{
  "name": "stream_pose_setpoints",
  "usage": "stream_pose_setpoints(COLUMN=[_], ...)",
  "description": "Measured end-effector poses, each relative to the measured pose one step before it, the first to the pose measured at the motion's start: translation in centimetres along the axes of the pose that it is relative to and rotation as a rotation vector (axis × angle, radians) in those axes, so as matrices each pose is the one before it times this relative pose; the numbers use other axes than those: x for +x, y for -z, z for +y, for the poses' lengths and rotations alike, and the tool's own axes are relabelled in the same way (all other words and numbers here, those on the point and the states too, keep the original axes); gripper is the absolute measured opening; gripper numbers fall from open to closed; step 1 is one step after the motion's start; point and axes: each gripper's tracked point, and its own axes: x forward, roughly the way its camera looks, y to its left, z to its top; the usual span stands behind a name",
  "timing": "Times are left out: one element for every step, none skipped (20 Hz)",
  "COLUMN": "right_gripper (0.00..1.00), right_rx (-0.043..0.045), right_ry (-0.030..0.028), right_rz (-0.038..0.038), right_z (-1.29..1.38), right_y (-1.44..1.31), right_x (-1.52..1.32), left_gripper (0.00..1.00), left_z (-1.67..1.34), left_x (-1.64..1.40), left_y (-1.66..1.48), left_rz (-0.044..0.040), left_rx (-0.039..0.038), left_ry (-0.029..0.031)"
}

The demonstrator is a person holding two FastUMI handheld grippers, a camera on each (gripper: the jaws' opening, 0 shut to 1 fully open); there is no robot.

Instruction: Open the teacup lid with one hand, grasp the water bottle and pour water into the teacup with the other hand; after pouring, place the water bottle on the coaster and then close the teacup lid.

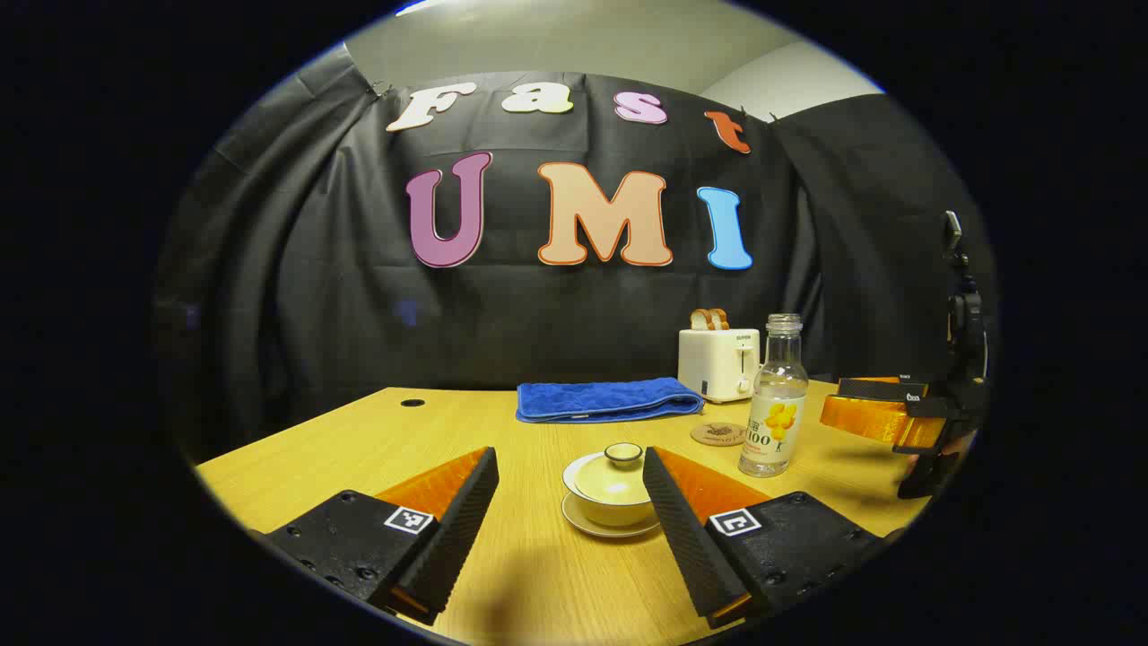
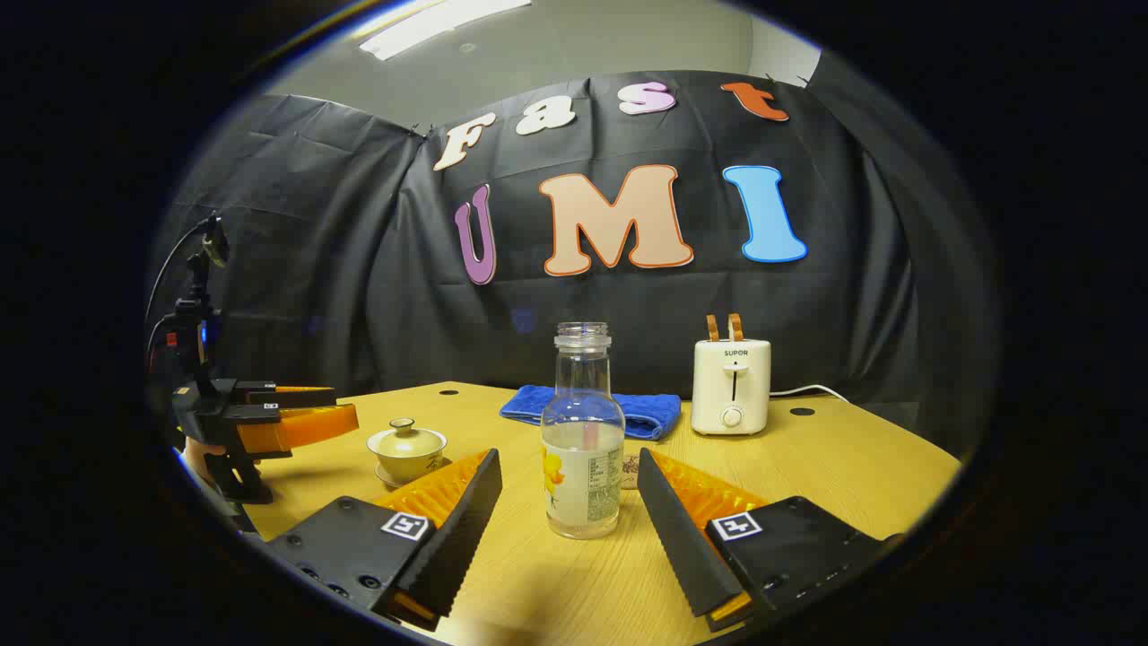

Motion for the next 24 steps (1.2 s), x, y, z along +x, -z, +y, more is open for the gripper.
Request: stream_pose_setpoints(right_gripper=[0.97,0.99,0.97,0.97,0.97,0.97,0.97,0.97,0.97,0.97,0.97,0.97,0.97,0.97,0.97,0.97,0.95,0.97,0.97,0.97,0.97,0.97,0.97,0.97], right_rx=[-0.00015,0.00015,-0.00011,0.00021,-0.00006,-0.00009,-0.00007,-0.00011,0.00006,-0.00007,-0.00018,0.00007,-0.00012,0.0,-0.00006,0.00002,-0.00002,-0.00016,0.00007,-0.00005,0.00006,0.00006,0.00006,0.00011], right_ry=[0.00058,0.00031,-0.00036,-0.00065,-0.00006,-0.00004,-0.00007,0.00015,-0.00003,0.00001,0.00004,0.00007,-0.00012,0.00006,0.00009,0.00005,0.00004,0.00005,0.00007,0.00012,0.00007,0.00002,0.00008,-0.00024], right_rz=[-0.00059,0.00014,0.0,-0.00006,0.00004,-0.00007,-0.00014,0.0,0.00001,-0.00002,-0.00003,-0.00011,0.0,0.00007,-0.00002,0.00003,0.00001,-0.00008,0.00007,-0.00016,0.00012,-0.00003,0.00007,0.00003], right_z=[-0.021,-0.025,0.015,0.031,-0.031,0.027,0.023,-0.019,-0.014,0.031,-0.013,0.002,-0.028,0.023,-0.033,0.013,-0.004,0.033,-0.013,0.018,-0.005,-0.014,-0.012,0.019], right_y=[0.056,-0.023,-0.019,0.006,0.002,0.014,-0.091,0.057,0.013,0.0,-0.034,0.042,-0.02,0.042,-0.048,0.048,-0.028,-0.011,0.071,-0.071,-0.031,0.067,-0.031,0.031], right_x=[-0.013,-0.028,0.043,-0.012,0.002,-0.011,-0.031,-0.009,0.019,-0.019,0.037,-0.027,0.002,-0.013,0.036,-0.03,0.004,0.0,0.009,-0.017,0.02,-0.033,-0.002,0.061], left_gripper=[0.95,0.95,0.95,0.95,0.95,0.95,0.95,0.95,0.95,0.95,0.95,0.95,0.95,0.95,0.95,0.95,0.95,0.95,0.95,0.95,0.95,0.95,0.95,0.95], left_z=[-0.037,0.03,0.021,0.006,-0.027,0.014,0.026,0.048,0.189,0.089,0.01,-0.053,0.073,0.031,-0.016,-0.024,0.008,0.028,-0.102,-0.011,-0.045,-0.309,-0.409,-0.248], left_x=[-0.022,-0.039,0.023,0.061,-0.127,0.083,-0.019,-0.066,-0.038,0.016,0.019,0.002,0.083,0.028,-0.048,0.029,-0.003,0.033,-0.052,0.047,0.031,-0.004,0.012,0.069], left_y=[0.053,-0.101,0.091,-0.062,0.075,-0.083,0.015,-0.007,0.114,-0.08,0.059,-0.03,0.012,-0.055,0.061,-0.042,0.039,-0.054,0.106,-0.027,-0.038,-0.068,0.163,-0.043], left_rz=[-0.00102,-0.00061,0.00032,-0.00105,-0.00039,-0.00034,-0.00049,0.00053,0.00022,0.00009,0.00048,-0.0005,0.00009,-0.00038,-0.00002,0.00006,-0.00012,0.00035,0.00011,-0.00045,0.00009,-0.00153,-0.00055,-0.00029], left_rx=[0.00073,0.00011,-0.00011,0.0001,0.00024,0.00053,-0.00001,0.00057,-0.00009,0.00007,0.00001,0.0,0.00002,0.0002,-0.00025,-0.00024,0.00002,-0.00029,0.00007,0.00006,-0.00016,-0.00051,-0.0005,-0.00026], left_ry=[-0.00018,-0.00018,-0.00006,-0.00018,0.00001,-0.00005,-0.00069,-0.00507,-0.00717,-0.00573,-0.00148,-0.00018,0.00011,-0.00001,-0.00003,-0.00009,0.00007,0.00003,-0.00006,0.00098,0.00475,0.01165,0.01595,0.01298])
